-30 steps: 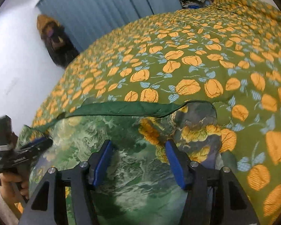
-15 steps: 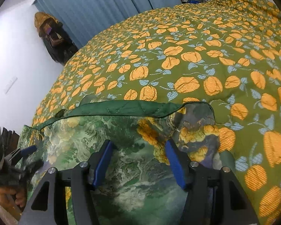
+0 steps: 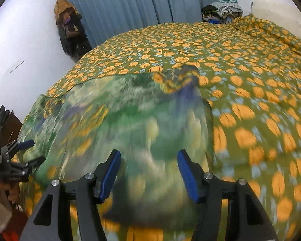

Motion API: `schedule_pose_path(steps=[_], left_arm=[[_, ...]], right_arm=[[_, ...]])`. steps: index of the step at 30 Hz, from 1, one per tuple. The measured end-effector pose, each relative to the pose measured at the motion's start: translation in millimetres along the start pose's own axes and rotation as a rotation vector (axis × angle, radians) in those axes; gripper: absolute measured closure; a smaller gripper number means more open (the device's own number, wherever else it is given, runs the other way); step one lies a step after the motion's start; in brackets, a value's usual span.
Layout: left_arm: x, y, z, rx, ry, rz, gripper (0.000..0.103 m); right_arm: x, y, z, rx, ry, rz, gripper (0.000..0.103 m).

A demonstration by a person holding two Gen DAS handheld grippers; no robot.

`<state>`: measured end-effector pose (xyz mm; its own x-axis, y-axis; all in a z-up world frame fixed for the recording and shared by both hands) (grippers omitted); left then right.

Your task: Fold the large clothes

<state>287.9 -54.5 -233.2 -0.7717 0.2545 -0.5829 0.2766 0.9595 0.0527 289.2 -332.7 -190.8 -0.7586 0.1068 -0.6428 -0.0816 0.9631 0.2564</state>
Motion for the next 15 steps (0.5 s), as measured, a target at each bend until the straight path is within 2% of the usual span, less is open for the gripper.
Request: schedule_pose_path(steps=[4,6,9,12,15], left_arm=[[18.5,-14.2,-15.7,0.060,0.050,0.042,0.003],[17.5,-19.8,-25.9,0.076,0.028,0.036,0.003],[0.6,-25.8,-41.5,0.171,-0.047,-0.036,0.003],[-23.3,-39.6,-46.2,0.248,-0.117,-0.055,0.003],[-33.4,-68.4,-28.8,0.278,-0.116,0.040,0.003]], right_arm=[[23.9,-18.0,-16.9,0.012,-0.019,0.090,0.042],[27.3,-31.9,-19.6,0.016,-0.013,0.141,0.042],[29.9,-54.4,-22.8,-0.004,-0.019,0.271,0.041],[34.3,-75.4,-15.7,-0.087,-0.010,0.460,0.032],[34.5,-84.3,-3.2,-0.169,0.004,0.546,0.029]])
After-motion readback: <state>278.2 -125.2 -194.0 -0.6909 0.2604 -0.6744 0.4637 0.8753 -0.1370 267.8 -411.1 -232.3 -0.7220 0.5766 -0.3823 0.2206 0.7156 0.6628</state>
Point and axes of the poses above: each gripper's, at about its wrist camera, not at the fingertips, and z roughly the way its jaws point, y to its left, x to its underside, the point moved 5 cm from there along z, roughly the way its jaws point, and after that the axes turned 2 degrees about z, right-handed, at the moved point
